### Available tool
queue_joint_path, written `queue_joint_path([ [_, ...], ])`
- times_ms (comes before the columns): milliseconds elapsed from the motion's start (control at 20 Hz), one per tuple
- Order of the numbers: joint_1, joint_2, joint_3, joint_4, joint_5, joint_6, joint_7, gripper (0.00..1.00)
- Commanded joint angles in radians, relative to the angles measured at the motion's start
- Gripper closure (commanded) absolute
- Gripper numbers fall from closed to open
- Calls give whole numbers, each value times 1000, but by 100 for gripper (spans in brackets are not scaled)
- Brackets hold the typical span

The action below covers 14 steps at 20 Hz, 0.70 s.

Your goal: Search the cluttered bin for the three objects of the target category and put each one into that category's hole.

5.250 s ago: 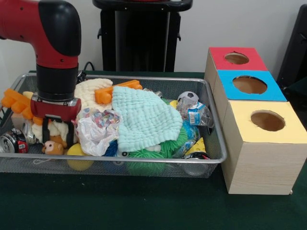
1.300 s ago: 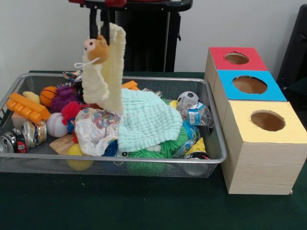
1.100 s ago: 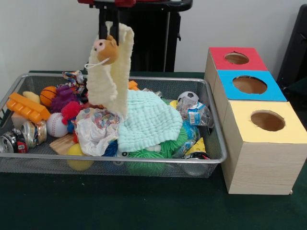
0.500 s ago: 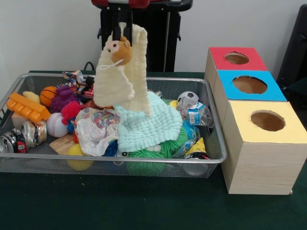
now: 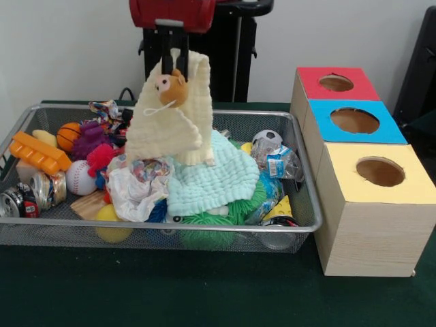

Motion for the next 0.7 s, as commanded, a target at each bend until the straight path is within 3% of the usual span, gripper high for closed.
queue_joint_path([
  [50,16,123,-29,109,5,-172,256,100],
  [450,34,196,-54,121,40,-288,266,100],
  [700,49,212,-68,125,72,-301,265,100],
])
